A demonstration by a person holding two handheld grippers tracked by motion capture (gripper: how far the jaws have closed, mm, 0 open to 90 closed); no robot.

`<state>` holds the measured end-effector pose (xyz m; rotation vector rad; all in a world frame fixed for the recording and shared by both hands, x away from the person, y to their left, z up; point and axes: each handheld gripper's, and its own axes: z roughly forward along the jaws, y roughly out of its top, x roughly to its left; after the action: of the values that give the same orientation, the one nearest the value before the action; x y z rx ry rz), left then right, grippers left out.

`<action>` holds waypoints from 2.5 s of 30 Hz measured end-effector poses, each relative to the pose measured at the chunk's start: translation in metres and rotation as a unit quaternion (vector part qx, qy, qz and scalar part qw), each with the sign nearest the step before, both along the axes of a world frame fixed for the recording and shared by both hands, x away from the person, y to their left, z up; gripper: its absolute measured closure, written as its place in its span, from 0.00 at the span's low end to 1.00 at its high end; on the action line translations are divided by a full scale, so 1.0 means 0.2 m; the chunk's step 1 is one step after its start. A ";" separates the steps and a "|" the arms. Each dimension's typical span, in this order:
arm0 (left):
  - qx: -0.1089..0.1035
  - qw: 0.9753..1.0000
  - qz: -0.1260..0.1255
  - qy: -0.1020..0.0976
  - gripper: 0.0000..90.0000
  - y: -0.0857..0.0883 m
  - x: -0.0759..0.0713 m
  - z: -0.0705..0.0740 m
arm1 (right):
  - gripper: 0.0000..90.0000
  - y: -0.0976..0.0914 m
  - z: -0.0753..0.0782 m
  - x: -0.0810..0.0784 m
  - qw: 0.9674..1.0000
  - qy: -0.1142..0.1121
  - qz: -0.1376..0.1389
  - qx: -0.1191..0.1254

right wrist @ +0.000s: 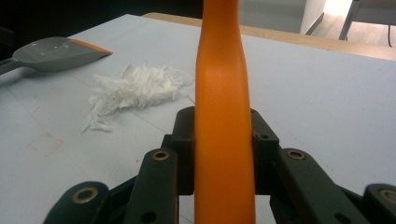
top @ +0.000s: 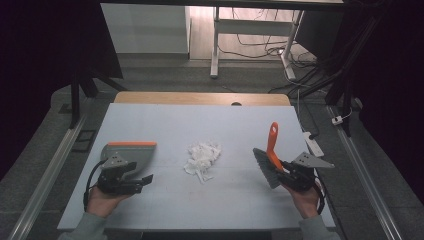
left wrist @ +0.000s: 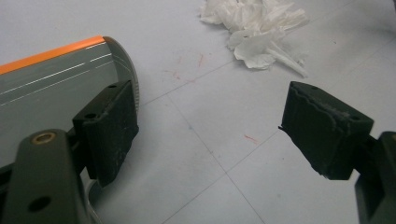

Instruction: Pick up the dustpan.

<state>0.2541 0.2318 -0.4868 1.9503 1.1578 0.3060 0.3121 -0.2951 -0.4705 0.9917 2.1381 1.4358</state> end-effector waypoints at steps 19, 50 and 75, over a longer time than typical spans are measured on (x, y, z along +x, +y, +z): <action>0.004 1.000 -0.001 0.004 0.21 -0.01 0.00 0.01 | 0.78 0.00 0.00 0.00 1.000 -0.002 0.000 -0.002; 0.018 0.998 0.039 0.042 0.20 -0.06 0.02 0.19 | 0.78 -0.03 0.01 0.00 1.000 -0.005 -0.008 0.009; 0.039 0.987 0.104 0.114 0.16 0.14 -0.03 0.17 | 0.78 0.01 0.01 -0.01 1.000 -0.003 -0.006 -0.001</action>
<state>0.2477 0.2601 -0.4536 1.9721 1.5243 0.2449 0.3099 -0.2933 -0.4689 0.9962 2.1264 1.4286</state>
